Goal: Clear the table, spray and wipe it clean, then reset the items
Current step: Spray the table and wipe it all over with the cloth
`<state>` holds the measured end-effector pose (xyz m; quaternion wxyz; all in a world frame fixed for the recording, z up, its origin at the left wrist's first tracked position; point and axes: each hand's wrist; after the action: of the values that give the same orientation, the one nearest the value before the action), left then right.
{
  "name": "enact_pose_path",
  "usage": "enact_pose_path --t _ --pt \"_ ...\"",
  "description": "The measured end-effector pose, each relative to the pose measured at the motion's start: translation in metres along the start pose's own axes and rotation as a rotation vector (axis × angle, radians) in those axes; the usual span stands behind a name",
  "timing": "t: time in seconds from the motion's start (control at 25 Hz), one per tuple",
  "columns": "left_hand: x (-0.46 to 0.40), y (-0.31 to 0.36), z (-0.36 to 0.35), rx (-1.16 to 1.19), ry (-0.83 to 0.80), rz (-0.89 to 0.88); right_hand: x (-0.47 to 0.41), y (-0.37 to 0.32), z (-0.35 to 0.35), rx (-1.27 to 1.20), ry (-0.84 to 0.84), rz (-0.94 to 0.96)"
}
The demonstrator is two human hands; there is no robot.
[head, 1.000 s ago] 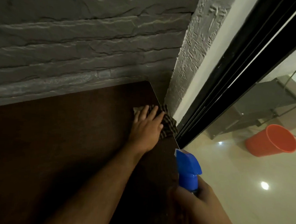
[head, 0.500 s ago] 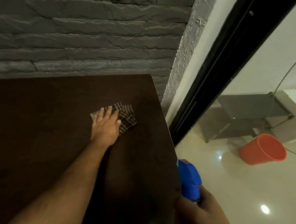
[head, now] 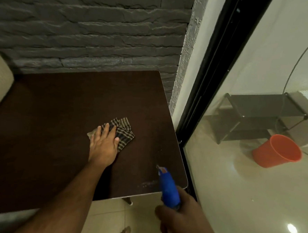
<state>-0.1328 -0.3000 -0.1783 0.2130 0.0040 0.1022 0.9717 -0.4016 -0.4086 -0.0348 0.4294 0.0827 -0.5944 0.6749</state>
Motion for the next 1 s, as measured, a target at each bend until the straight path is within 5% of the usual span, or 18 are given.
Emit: enact_pose_path --t 0.28,0.44,0.64,0.88,1.0 --pt "0.007 -0.004 0.000 0.010 -0.011 0.021 0.011 0.021 0.027 -0.086 0.155 -0.045" --pt "0.016 0.003 0.004 0.027 -0.033 0.044 0.015 0.034 0.011 -0.023 -0.028 -0.103" --pt "0.073 0.000 0.003 0.058 0.009 -0.012 0.013 0.052 -0.044 0.356 0.044 -0.090" --pt "0.087 0.013 0.004 0.059 -0.014 0.072 0.007 0.033 0.018 -0.111 -0.047 -0.084" --pt "0.119 0.050 0.005 0.106 -0.071 -0.048 0.004 0.018 0.033 -0.139 -0.012 -0.028"
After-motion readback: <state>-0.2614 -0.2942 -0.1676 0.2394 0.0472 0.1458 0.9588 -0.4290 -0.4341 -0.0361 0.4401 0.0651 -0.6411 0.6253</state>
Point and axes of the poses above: each hand's wrist, its own x-axis away from the middle knuckle, its own z-axis out of the back of the hand, y = z × x, and after that the axes turned 9 degrees about y, right-handed
